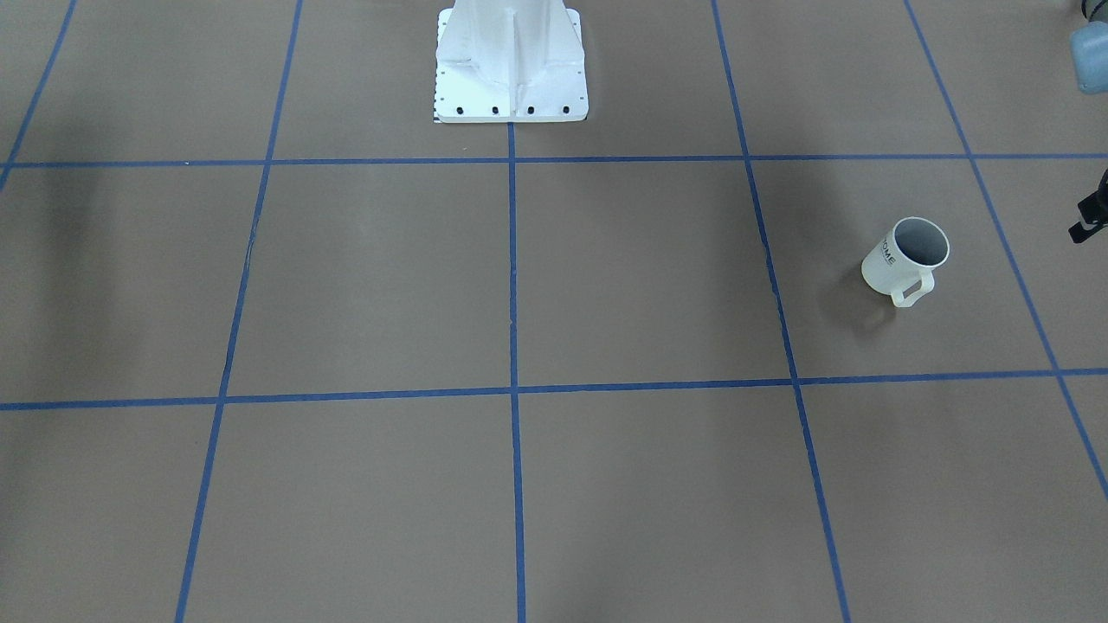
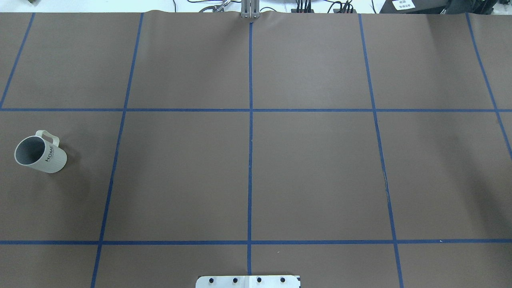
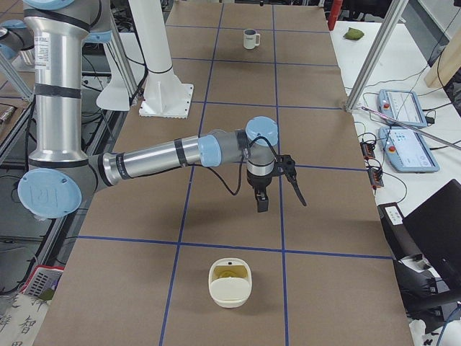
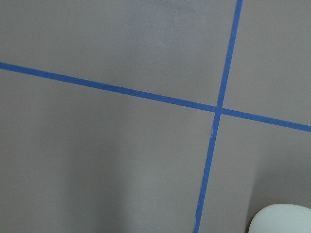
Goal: Left arm hands cup to right arm to dump lemon
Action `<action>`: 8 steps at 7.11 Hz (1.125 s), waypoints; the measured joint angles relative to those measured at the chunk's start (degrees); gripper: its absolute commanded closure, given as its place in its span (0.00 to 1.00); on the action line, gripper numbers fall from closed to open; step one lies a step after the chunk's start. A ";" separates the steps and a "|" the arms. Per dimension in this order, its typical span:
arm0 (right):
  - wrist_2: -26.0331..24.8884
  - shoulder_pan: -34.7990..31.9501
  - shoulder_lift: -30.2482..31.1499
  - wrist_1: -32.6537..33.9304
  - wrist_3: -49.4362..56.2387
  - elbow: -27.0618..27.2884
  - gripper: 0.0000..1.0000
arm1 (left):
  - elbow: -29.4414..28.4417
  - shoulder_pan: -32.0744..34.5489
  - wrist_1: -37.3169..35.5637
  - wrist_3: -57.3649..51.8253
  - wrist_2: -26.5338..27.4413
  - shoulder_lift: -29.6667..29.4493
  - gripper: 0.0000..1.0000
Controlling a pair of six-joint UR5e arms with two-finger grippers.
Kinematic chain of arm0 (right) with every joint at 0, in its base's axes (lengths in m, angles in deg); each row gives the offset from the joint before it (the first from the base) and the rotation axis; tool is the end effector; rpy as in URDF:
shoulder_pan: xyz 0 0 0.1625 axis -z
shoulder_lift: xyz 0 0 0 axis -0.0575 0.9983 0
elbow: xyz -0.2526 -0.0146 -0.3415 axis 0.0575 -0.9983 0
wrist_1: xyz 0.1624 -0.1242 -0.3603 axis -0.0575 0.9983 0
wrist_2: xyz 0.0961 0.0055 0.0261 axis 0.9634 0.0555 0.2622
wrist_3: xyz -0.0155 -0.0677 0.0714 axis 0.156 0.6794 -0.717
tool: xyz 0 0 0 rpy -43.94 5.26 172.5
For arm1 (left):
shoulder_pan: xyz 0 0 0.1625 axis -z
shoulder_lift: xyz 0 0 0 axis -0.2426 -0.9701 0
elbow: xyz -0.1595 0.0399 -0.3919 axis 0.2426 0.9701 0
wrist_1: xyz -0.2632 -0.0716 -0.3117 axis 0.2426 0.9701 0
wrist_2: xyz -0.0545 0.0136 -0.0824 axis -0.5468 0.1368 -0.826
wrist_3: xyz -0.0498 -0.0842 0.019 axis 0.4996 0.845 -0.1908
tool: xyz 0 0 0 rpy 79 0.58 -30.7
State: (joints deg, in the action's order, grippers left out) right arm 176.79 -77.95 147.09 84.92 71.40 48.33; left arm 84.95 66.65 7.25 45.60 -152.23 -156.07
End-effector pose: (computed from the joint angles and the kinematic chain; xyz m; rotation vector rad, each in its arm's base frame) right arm -0.0008 -0.4715 0.5445 0.1169 -0.6928 -0.1466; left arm 0.0145 -0.4969 0.5804 0.0594 0.7644 0.0121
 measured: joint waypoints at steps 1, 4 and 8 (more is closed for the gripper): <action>-0.08 -0.01 -0.19 -0.11 -0.40 -0.41 0.00 | -0.99 0.01 0.16 0.02 0.28 -0.19 0.00; 1.86 -0.01 -0.53 -0.02 -0.59 -2.54 0.00 | -0.85 0.07 0.06 0.59 0.14 -0.54 0.00; 2.12 -0.01 1.10 -0.42 -1.24 -4.45 0.00 | 0.03 -0.03 -0.47 0.65 -3.32 -1.55 0.00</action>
State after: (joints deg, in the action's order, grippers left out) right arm 178.90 -77.96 148.19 84.51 70.16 43.88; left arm 84.98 66.62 6.78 46.25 -155.55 -157.62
